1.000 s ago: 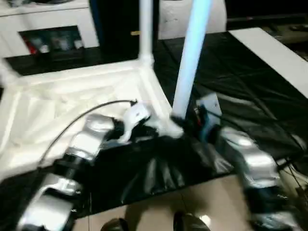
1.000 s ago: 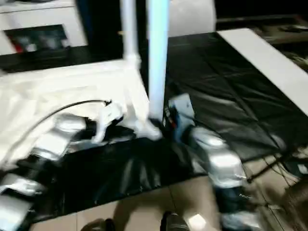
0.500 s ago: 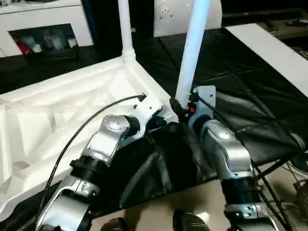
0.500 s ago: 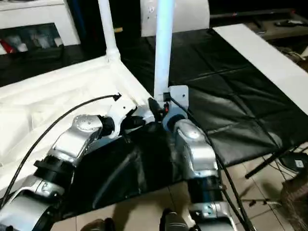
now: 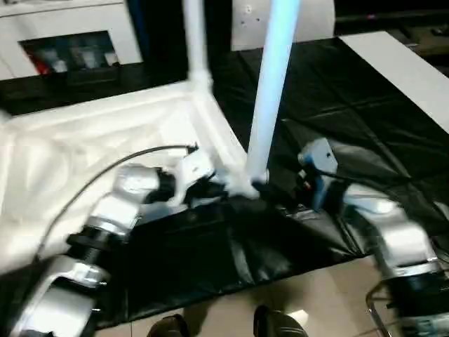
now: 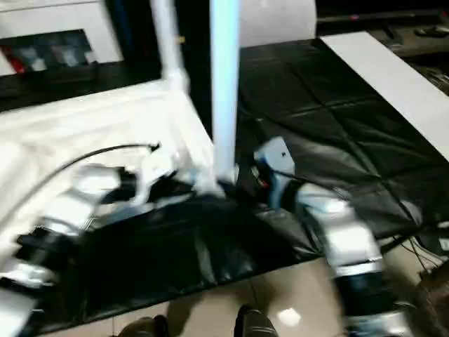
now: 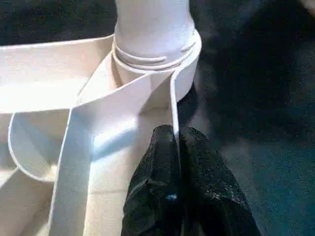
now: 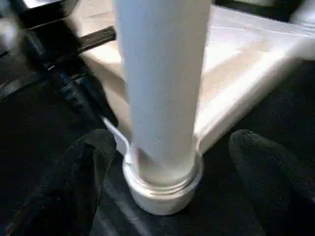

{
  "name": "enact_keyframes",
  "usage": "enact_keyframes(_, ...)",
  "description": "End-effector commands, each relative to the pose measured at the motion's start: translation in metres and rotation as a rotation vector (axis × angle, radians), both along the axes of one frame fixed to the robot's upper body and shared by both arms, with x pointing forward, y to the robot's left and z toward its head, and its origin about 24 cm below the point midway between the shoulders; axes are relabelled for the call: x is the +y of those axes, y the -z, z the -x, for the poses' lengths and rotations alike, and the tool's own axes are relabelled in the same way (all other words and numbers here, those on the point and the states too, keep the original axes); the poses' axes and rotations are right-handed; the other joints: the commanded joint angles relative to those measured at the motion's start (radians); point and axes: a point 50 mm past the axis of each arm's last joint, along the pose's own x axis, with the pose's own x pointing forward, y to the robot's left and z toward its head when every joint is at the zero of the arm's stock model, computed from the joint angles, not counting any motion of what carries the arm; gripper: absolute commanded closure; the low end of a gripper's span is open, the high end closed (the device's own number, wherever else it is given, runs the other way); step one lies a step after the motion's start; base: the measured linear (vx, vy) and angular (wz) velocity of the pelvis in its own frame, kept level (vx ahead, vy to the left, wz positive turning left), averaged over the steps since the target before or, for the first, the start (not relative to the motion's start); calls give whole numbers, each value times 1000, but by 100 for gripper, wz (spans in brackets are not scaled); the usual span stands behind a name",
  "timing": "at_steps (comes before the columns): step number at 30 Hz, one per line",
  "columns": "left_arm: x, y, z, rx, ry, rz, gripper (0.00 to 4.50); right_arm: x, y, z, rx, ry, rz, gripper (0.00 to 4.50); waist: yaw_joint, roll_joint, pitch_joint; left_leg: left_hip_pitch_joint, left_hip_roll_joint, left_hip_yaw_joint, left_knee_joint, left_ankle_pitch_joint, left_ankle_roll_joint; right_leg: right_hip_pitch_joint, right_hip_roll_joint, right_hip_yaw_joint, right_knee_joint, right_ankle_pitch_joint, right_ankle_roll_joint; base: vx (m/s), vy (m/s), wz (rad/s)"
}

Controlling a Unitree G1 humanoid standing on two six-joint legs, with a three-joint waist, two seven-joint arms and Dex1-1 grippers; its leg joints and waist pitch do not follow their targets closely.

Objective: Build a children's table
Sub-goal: Rotate leg to tighten

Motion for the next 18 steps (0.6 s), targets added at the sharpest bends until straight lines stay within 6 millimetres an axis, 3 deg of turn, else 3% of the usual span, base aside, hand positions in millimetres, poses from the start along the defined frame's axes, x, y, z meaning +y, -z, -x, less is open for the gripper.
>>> enact_keyframes(1, -4, 7, 10, 60, 152, -58, 450, 4, -3, 3, 19, -135, 13, 40, 3, -7, -69, 22, 27, 4, -59, -231, 95, 66, -35, 30, -53, -292, -235, 0, 0, 0)
enact_keyframes(5, 0, 8, 16, 94, 242, -97, 450, 6, -4, 6, 54, -262, 30, 40, 10, -9, -68, 23, 30, 6, -61, -247, 82, 65, -36, 30, -51, -310, -231, 0, 0, 0)
enact_keyframes(7, 1, 8, 17, 101, 267, -109, 450, 7, -3, 7, 69, -302, 34, 67, 13, -9, -71, 22, 30, 5, -59, -241, 82, 67, -38, 30, -49, -302, -235, 0, 0, 0)
enact_keyframes(8, 2, 9, 19, 112, 301, -126, 450, 8, -4, 9, 94, -361, 34, 67, 15, -17, -72, 21, 29, 6, -59, -232, 86, 68, -37, 30, -47, -292, -236, 0, 0, 0)
enact_keyframes(9, 3, 9, 19, 116, 312, -130, 450, 9, -4, 9, 102, -379, 32, 76, 18, -12, -72, 21, 30, 6, -58, -222, 89, 68, -39, 31, -45, -288, -238, 0, 0, 0)
enact_keyframes(18, 1, 7, 19, 126, 365, -144, 450, 15, -2, 12, 175, -484, 26, 162, 27, -16, -73, 19, 30, 8, -57, -205, 86, 68, -41, 31, -44, -293, -236, 0, 0, 0)
